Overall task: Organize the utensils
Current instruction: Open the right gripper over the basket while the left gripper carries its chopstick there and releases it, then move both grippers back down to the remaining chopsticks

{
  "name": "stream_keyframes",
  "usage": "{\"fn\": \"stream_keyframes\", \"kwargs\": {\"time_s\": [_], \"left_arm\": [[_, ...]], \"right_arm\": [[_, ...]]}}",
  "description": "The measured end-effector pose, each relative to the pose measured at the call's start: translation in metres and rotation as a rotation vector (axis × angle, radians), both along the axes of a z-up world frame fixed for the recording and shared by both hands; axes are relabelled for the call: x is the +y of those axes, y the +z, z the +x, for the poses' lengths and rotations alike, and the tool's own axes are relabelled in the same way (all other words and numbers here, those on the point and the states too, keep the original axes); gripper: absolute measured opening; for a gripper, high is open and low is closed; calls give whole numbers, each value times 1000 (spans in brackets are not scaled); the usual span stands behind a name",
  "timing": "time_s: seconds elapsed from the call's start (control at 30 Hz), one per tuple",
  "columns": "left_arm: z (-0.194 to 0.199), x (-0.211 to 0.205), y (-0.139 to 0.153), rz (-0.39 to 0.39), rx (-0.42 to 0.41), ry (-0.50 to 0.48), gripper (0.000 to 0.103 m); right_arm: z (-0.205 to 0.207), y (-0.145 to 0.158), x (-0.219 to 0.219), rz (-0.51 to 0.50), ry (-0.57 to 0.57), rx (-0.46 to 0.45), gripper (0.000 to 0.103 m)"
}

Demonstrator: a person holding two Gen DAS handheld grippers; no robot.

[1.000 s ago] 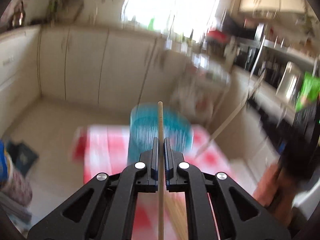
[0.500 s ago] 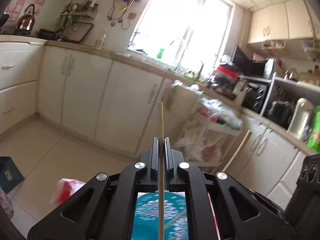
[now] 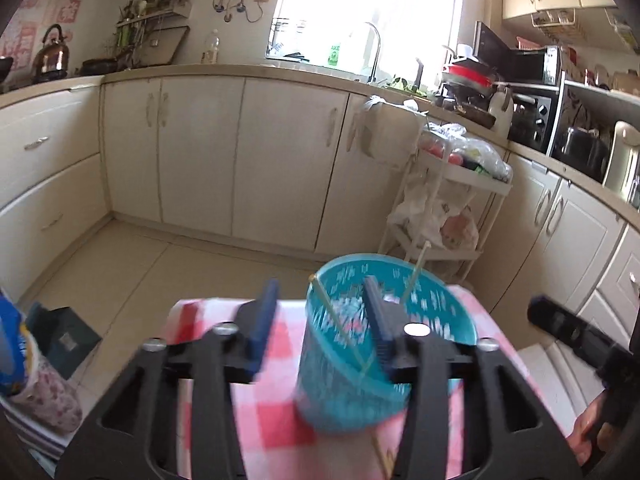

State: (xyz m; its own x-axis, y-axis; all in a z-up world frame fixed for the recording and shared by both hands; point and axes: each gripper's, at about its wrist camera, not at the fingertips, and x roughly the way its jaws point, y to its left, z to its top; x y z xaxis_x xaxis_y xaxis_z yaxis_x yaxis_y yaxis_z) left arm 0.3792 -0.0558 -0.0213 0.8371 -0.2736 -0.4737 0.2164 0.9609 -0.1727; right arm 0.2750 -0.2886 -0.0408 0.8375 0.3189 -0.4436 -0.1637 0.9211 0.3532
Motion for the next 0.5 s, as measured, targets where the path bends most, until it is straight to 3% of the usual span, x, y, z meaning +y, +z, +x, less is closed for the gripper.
{"fn": "stream_keyframes", "kwargs": {"time_s": [0.23,0.5], "left_arm": [[-68,8,-36,30,142,-14,53],[-120,7,-91,50,289,-17,53]], "right_arm": [[-51,-75,2,-46,22,267,29],[-71,-109,26,-140,52,375,23]]}}
